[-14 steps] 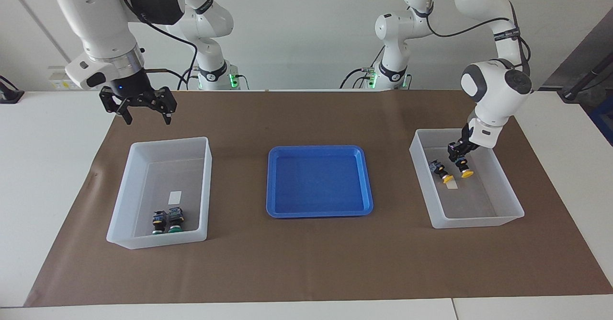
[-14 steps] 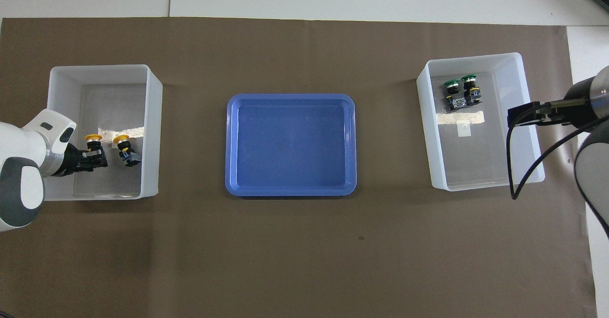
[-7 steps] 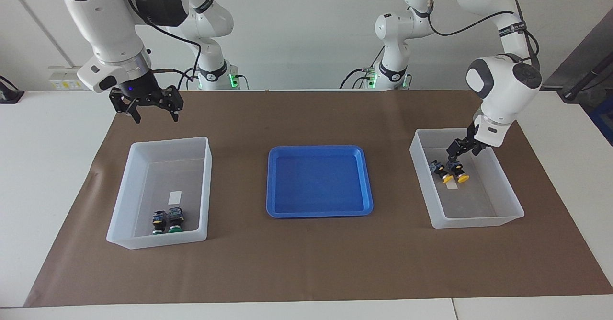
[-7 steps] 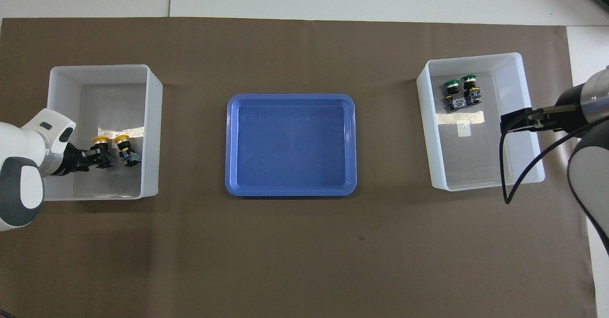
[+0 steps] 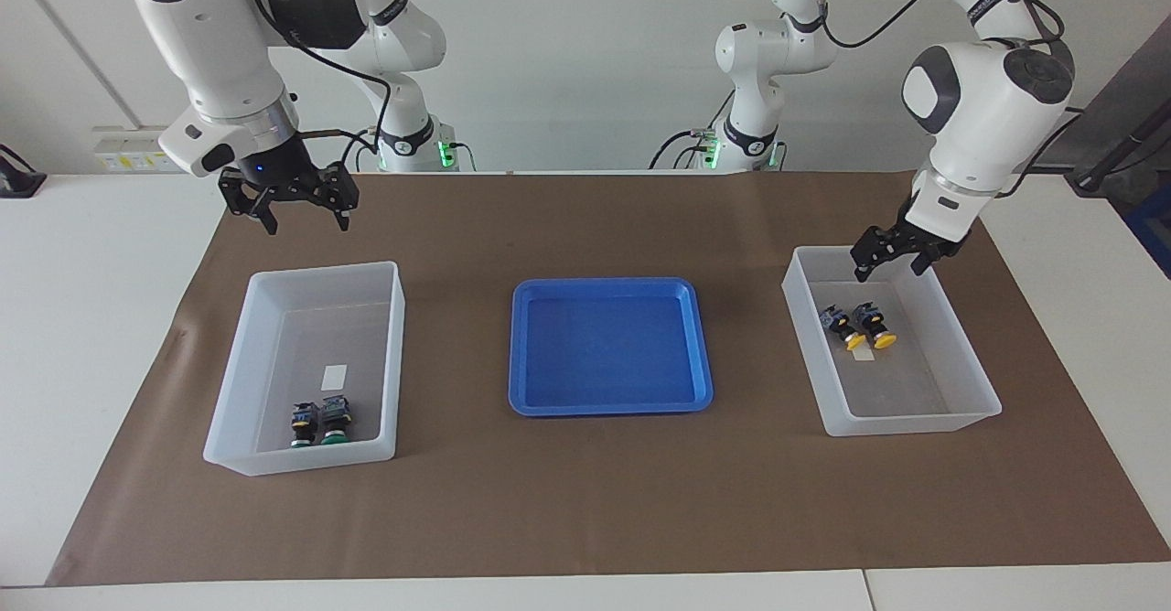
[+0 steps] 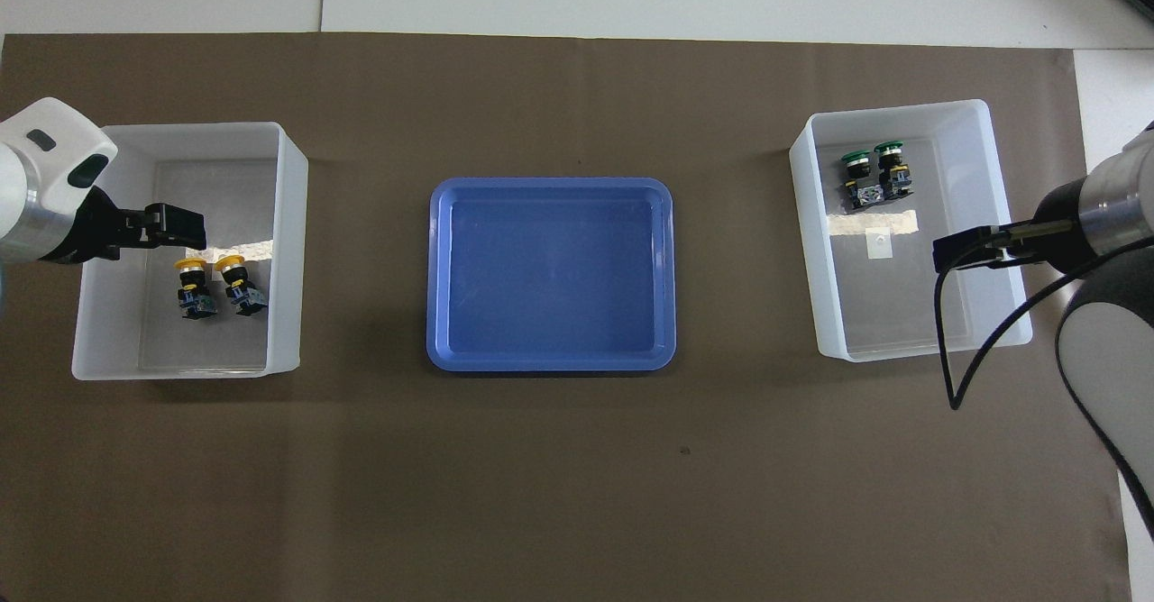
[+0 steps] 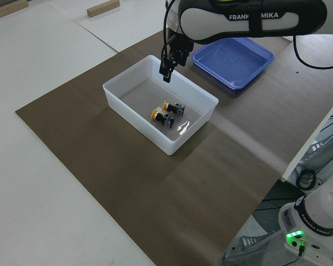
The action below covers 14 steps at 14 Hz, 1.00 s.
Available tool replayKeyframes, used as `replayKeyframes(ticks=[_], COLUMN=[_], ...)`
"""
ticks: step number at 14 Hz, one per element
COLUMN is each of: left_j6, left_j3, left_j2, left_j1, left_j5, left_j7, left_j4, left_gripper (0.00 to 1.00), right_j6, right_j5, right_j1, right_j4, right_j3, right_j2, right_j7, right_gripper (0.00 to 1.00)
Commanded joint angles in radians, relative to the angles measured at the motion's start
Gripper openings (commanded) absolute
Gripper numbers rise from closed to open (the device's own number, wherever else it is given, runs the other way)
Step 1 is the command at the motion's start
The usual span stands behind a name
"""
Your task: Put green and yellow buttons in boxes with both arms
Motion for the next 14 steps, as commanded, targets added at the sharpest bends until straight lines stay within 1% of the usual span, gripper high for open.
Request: replayKeyframes(ticks=[1, 3, 4, 8, 10, 12, 14], left_j6=[-0.086, -0.117, -0.149, -0.233, -0.299, -0.347, -0.348], left_j3=[0.005, 0.002, 0.001, -0.004, -0.001, 0.004, 0.005], left_j2=[-0.056, -0.079, -0.081, -0.069, -0.054, -0.038, -0.034], left_j1=[-0.064, -0.082, -0.083, -0.073, -0.067, -0.067, -0.067], left_j5=[0.019, 0.017, 0.016, 0.005, -0.007, -0.015, -0.016], left_j7=[0.041, 0.041, 0.041, 0.041, 0.041, 0.042, 0.041], left_j4=[-0.003, 0.011, 0.043, 0.161, 0.235, 0.278, 0.29], left_gripper=[1.0, 1.0, 1.0, 1.0, 1.0, 1.0, 1.0], right_j6=[0.011, 0.004, 0.005, 0.02, 0.02, 0.02, 0.02], right_j5=[0.015, 0.016, 0.016, 0.018, 0.018, 0.018, 0.018], right_j1=[-0.008, -0.01, -0.011, -0.013, -0.016, -0.019, -0.019], right_j4=[-0.024, -0.024, -0.024, -0.024, -0.024, -0.024, -0.024], right_j3=[0.017, 0.017, 0.017, 0.017, 0.017, 0.017, 0.017], right_j2=[-0.025, -0.025, -0.025, -0.023, -0.025, -0.025, -0.025], right_j7=[0.023, 0.021, 0.018, 0.015, 0.012, 0.012, 0.012], right_gripper=[1.0, 1.0, 1.0, 1.0, 1.0, 1.0, 1.0])
